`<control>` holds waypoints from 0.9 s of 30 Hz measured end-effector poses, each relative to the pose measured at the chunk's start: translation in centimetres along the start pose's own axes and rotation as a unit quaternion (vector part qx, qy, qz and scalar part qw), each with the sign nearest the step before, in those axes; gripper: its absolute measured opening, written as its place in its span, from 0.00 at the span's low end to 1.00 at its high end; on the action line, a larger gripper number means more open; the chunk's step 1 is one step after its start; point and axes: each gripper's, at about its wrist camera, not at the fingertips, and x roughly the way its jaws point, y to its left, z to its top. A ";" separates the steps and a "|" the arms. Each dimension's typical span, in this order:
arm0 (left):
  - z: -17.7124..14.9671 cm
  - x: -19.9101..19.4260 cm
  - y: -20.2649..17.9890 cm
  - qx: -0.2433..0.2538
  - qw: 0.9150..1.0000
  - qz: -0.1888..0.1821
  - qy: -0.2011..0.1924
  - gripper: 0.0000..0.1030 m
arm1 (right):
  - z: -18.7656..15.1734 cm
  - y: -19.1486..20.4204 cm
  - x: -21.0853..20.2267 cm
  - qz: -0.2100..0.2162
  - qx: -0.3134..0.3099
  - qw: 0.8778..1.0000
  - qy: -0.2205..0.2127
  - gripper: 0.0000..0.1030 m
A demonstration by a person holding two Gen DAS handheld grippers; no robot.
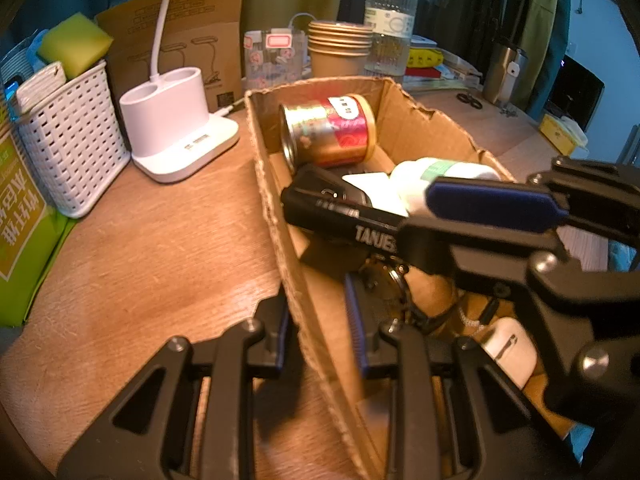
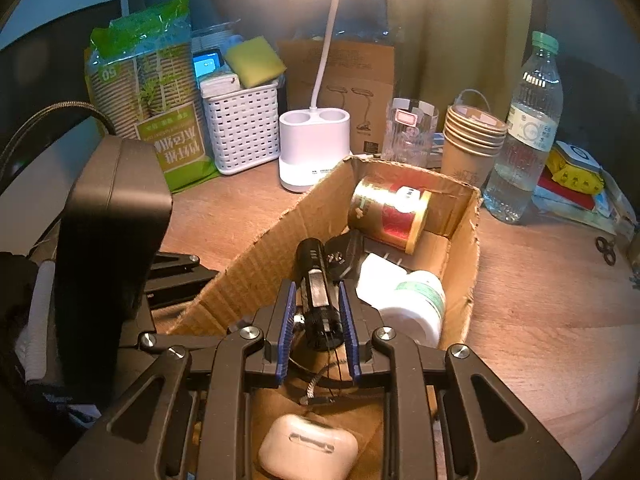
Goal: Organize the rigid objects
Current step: 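Lower the flashlight into the box and open the right gripper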
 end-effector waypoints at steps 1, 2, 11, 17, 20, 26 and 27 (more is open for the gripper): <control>0.0 0.1 -0.1 0.000 1.000 0.000 0.000 0.25 | -0.2 -0.1 -0.1 -0.003 0.001 1.000 0.002 0.25; 0.0 0.1 -0.1 0.001 1.000 0.001 0.000 0.25 | -0.5 -0.2 -0.2 -0.003 0.003 1.000 0.003 0.25; 0.1 0.1 -0.3 0.000 1.000 0.002 0.000 0.26 | -2.2 -1.8 -3.5 -0.014 0.040 0.998 -0.035 0.32; 0.2 0.0 -0.6 0.007 1.000 -0.006 -0.001 0.26 | -3.5 -3.3 -5.3 -0.022 0.072 0.995 -0.060 0.33; 0.2 0.1 -1.0 0.004 1.000 -0.006 0.000 0.26 | -4.1 -4.1 -6.0 -0.024 0.083 0.994 -0.067 0.33; 0.5 -0.1 -2.1 0.009 1.000 0.008 0.000 0.26 | -5.1 -5.5 -7.2 -0.038 0.107 0.990 -0.081 0.36; 0.6 -0.4 -2.2 0.009 1.000 0.013 -0.008 0.27 | -5.3 -5.6 -7.6 -0.042 0.109 0.989 -0.085 0.40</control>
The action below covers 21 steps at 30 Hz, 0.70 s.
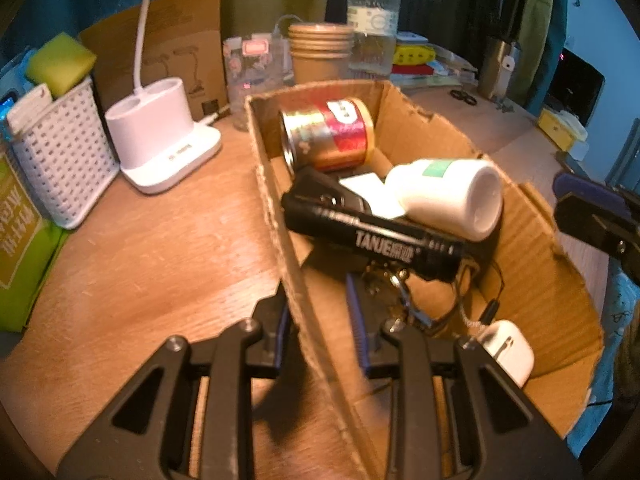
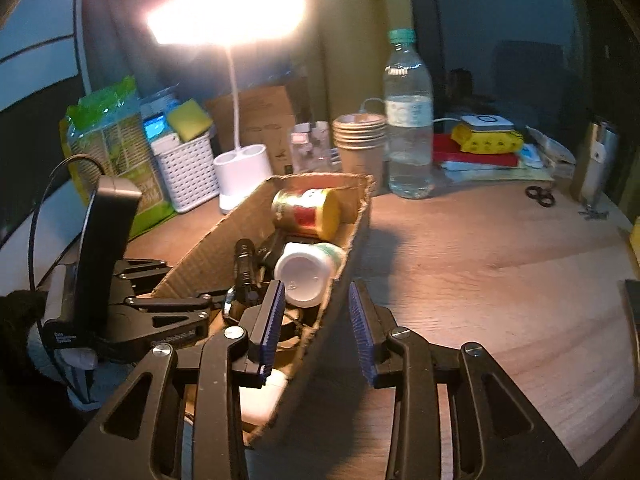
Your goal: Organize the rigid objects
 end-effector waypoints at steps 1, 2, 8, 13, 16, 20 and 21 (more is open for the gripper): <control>0.0 -0.4 0.0 0.000 1.000 0.006 -0.007 0.29 | 0.0 -0.1 -0.3 -0.004 0.001 1.000 -0.004 0.41; 0.1 -1.0 -0.1 -0.001 1.000 0.015 -0.018 0.40 | 0.0 -0.2 -0.6 -0.009 0.001 1.000 -0.007 0.42; 0.4 -3.9 0.2 -0.022 0.998 0.016 -0.054 0.53 | 0.0 -0.8 -2.8 -0.035 0.003 0.999 -0.028 0.45; 0.9 -6.2 -0.3 -0.025 0.997 0.006 -0.074 0.55 | -0.1 -1.4 -5.0 -0.069 0.018 0.996 -0.047 0.51; 1.2 -8.0 -1.2 -0.016 0.995 0.003 -0.095 0.56 | 0.0 -1.5 -6.5 -0.090 0.023 0.994 -0.062 0.58; 1.5 -10.8 -2.8 0.003 0.991 0.004 -0.134 0.57 | 0.3 -1.5 -8.6 -0.117 0.028 0.989 -0.081 0.61; 1.5 -11.6 -3.1 0.007 0.990 0.002 -0.143 0.57 | 0.3 -1.4 -9.1 -0.125 0.027 0.988 -0.085 0.61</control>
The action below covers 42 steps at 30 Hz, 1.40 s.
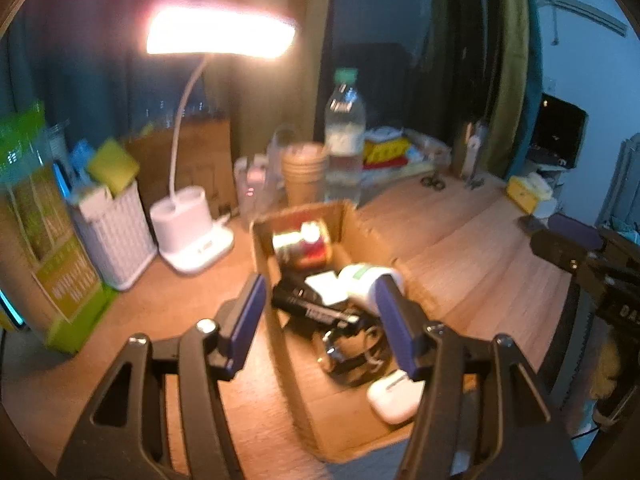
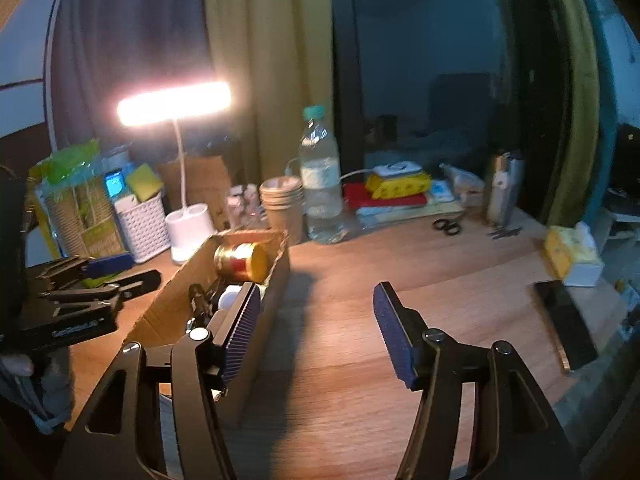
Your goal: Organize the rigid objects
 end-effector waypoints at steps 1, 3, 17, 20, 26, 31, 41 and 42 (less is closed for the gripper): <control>0.3 -0.6 -0.3 0.002 1.000 -0.003 -0.007 0.57 | 0.1 -0.1 -0.7 -0.008 0.001 1.000 -0.005 0.61; 0.9 -1.7 -0.8 0.004 1.000 -0.007 -0.020 0.58 | 0.3 -0.2 -1.6 -0.020 0.001 1.000 -0.012 0.61; 3.0 -8.0 -2.5 0.011 0.996 -0.013 -0.089 0.68 | 1.6 0.5 -8.2 -0.078 -0.009 0.995 -0.064 0.62; 3.1 -9.1 -2.6 0.015 0.995 -0.009 -0.100 0.77 | 1.7 0.9 -9.3 -0.081 -0.011 0.994 -0.071 0.63; 3.2 -10.9 -2.8 0.024 0.994 -0.009 -0.109 0.86 | 2.1 1.9 -11.7 -0.090 -0.014 0.992 -0.088 0.70; 3.2 -12.2 -2.3 0.013 0.994 -0.006 -0.113 0.88 | 2.2 2.4 -12.9 -0.094 -0.016 0.991 -0.096 0.71; 2.5 -13.7 -2.0 0.008 0.995 0.005 -0.103 0.89 | 2.3 3.4 -13.3 -0.084 -0.027 0.992 -0.094 0.71; 2.5 -13.8 -1.9 0.007 0.995 0.004 -0.104 0.89 | 2.3 3.5 -13.3 -0.085 -0.027 0.992 -0.094 0.71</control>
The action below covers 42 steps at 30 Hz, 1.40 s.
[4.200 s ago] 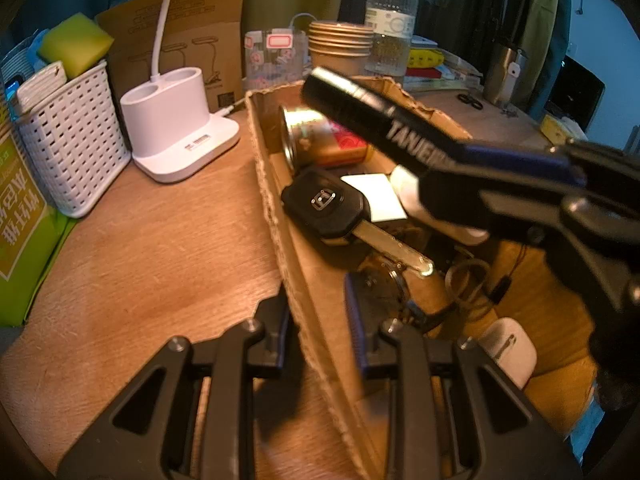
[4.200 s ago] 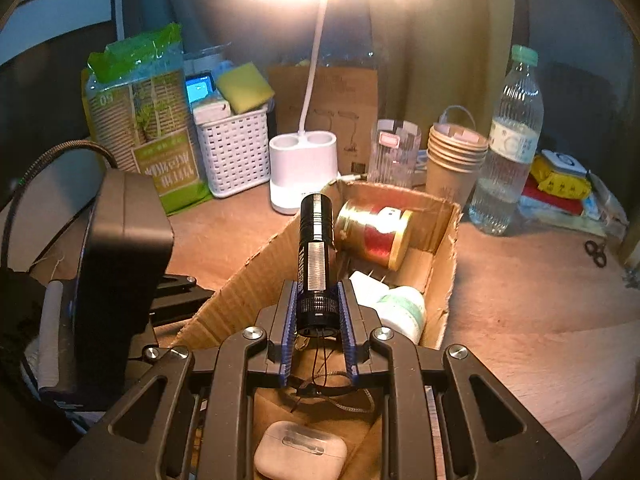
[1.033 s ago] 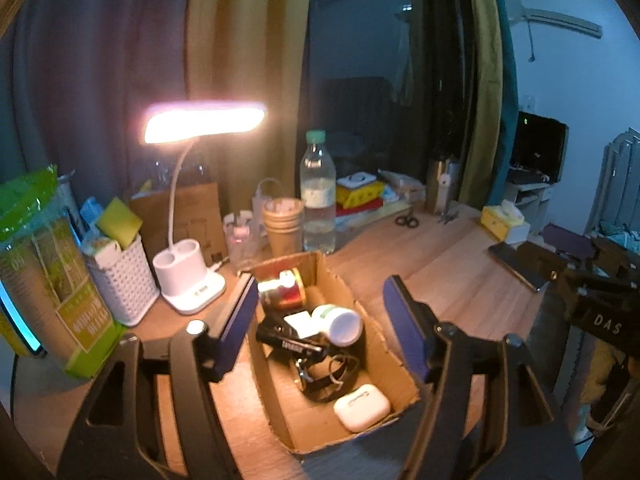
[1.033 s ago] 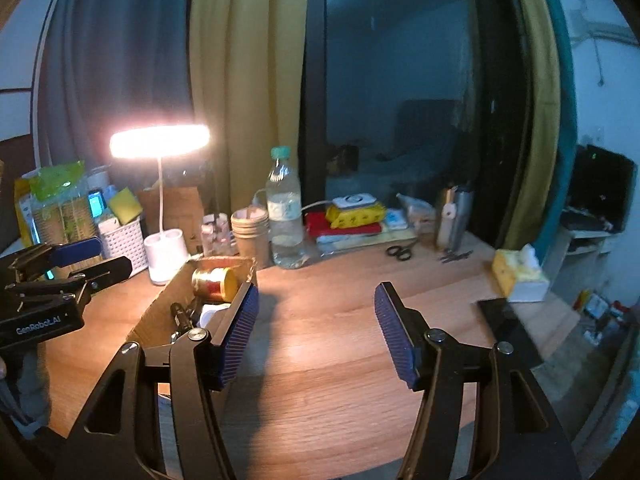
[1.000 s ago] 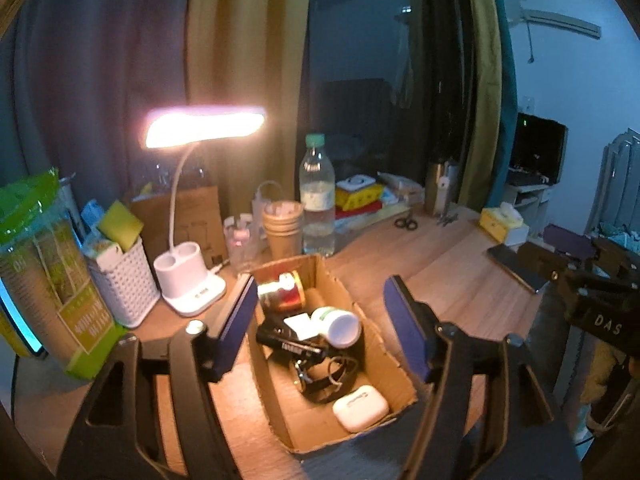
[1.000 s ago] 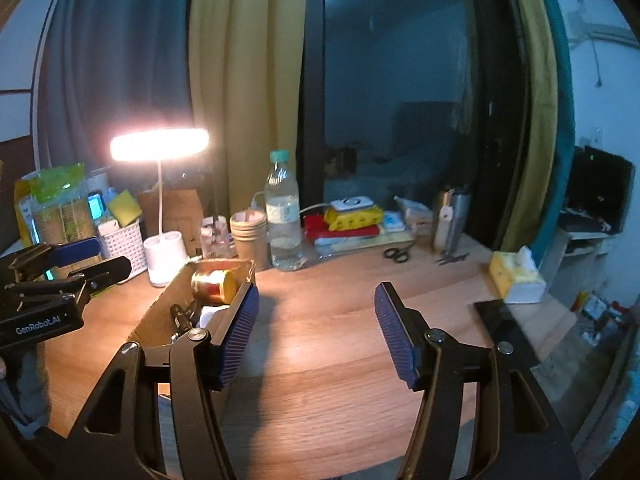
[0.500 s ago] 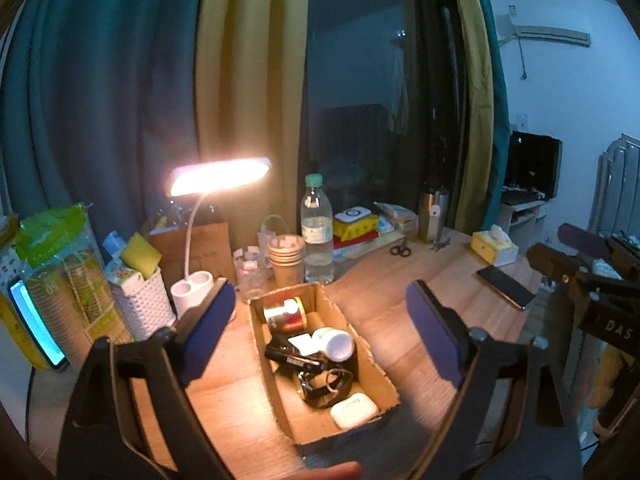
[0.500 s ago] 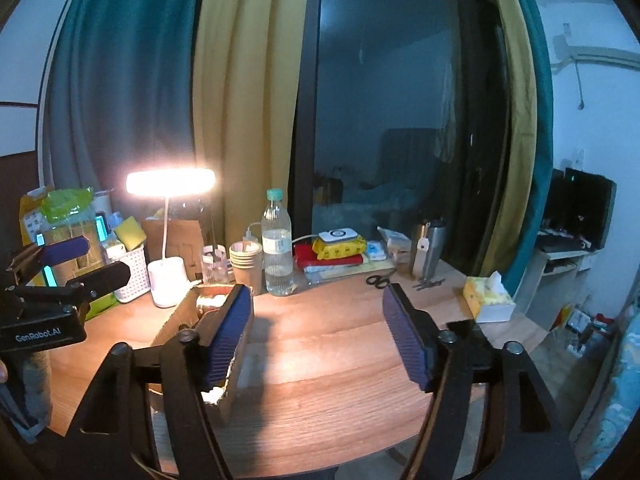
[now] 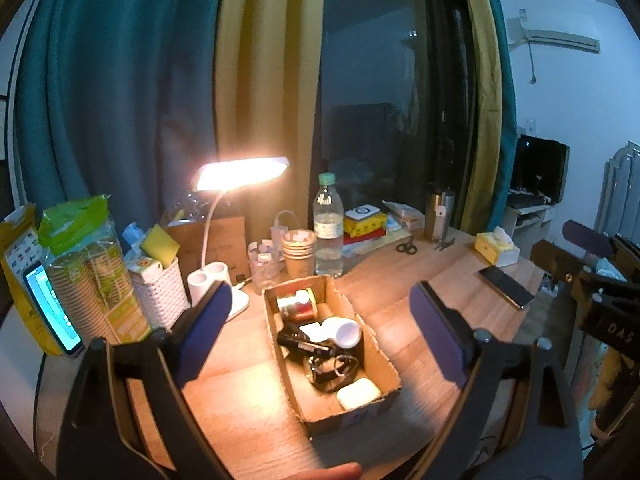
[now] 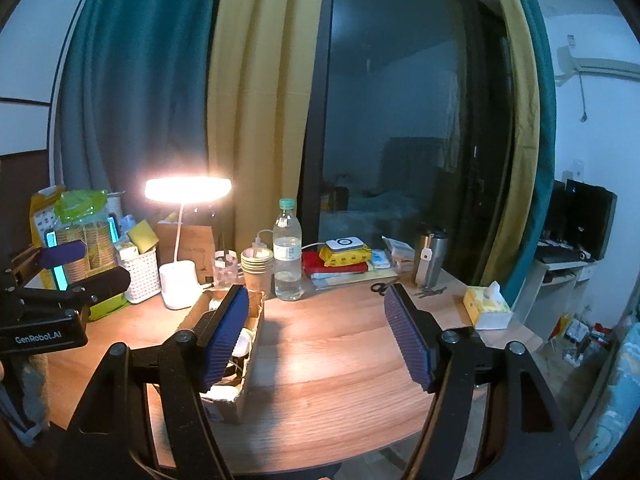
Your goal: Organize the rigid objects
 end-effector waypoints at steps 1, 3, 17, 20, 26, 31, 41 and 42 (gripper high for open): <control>0.0 -0.1 0.0 -0.001 1.000 -0.001 0.000 0.89 | 0.0 0.0 0.0 -0.001 0.000 1.000 0.000 0.71; 0.0 -0.2 0.0 -0.001 1.000 -0.001 -0.002 0.89 | 0.0 0.0 0.0 -0.002 0.002 1.000 -0.001 0.72; 0.0 -0.3 0.1 -0.003 1.000 -0.001 0.003 0.89 | -0.1 0.1 0.1 -0.001 0.000 1.000 0.001 0.72; 0.1 -0.1 0.2 -0.004 1.000 -0.001 0.004 0.89 | -0.1 0.1 0.1 -0.001 0.001 1.000 0.002 0.72; 0.2 -0.2 0.4 -0.008 1.000 0.003 0.002 0.89 | -0.1 0.0 0.1 0.001 -0.001 1.000 0.001 0.72; 0.2 -0.1 0.3 -0.007 1.000 0.004 0.002 0.89 | -0.1 0.1 0.0 -0.001 0.000 1.000 0.003 0.72; 0.2 -0.1 0.3 -0.005 1.000 0.005 0.003 0.89 | -0.1 0.1 0.1 -0.001 0.001 1.000 0.003 0.72; 0.2 -0.1 0.3 -0.005 1.000 0.005 0.002 0.89 | -0.1 0.1 0.1 -0.001 0.001 1.000 0.003 0.72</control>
